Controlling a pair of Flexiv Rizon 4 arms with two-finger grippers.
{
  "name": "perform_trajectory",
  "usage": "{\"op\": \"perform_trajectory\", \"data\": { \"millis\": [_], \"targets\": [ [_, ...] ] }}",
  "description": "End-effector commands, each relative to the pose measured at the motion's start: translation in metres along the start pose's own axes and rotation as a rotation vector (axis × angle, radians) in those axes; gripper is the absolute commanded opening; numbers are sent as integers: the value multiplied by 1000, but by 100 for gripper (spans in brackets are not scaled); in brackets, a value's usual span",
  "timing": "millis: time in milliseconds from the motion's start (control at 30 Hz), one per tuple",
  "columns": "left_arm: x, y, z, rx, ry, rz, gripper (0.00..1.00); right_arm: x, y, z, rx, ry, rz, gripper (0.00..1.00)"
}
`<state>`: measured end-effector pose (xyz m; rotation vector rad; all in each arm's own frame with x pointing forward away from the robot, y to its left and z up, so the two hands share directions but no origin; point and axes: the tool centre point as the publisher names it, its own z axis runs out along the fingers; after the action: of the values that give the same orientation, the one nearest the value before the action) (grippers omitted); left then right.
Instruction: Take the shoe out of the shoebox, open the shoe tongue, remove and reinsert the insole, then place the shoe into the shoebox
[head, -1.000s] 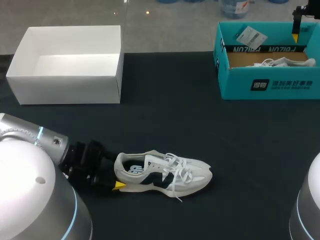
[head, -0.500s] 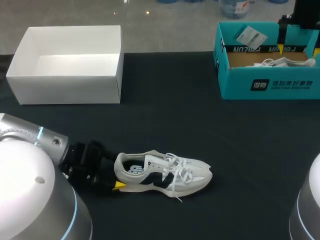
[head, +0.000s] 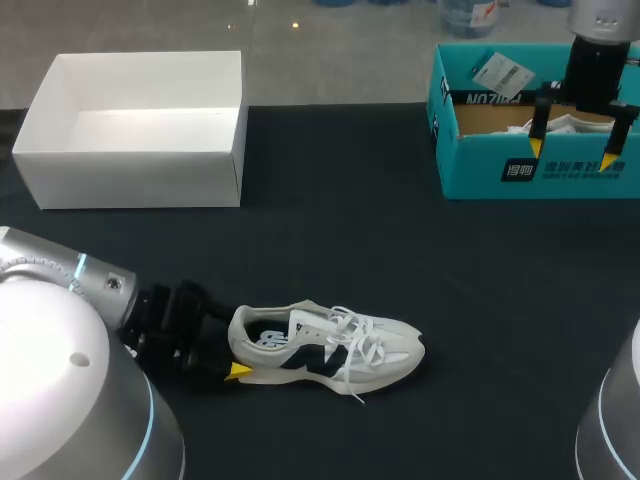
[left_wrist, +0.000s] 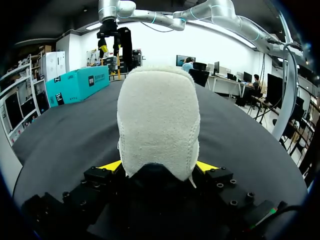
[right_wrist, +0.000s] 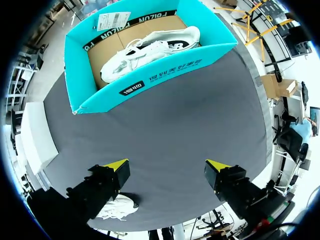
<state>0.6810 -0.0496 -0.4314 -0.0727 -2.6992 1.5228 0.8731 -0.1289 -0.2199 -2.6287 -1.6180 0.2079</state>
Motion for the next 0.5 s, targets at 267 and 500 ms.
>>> {"op": "perform_trajectory", "data": {
  "millis": [267,500],
  "targets": [
    [-5,14,12,-3,3,-1,0,0,0,0,-1,2,0,100],
    [-5,14,12,-3,3,-1,0,32,-23,-9,-42,-15,-65,100]
  ]
}}
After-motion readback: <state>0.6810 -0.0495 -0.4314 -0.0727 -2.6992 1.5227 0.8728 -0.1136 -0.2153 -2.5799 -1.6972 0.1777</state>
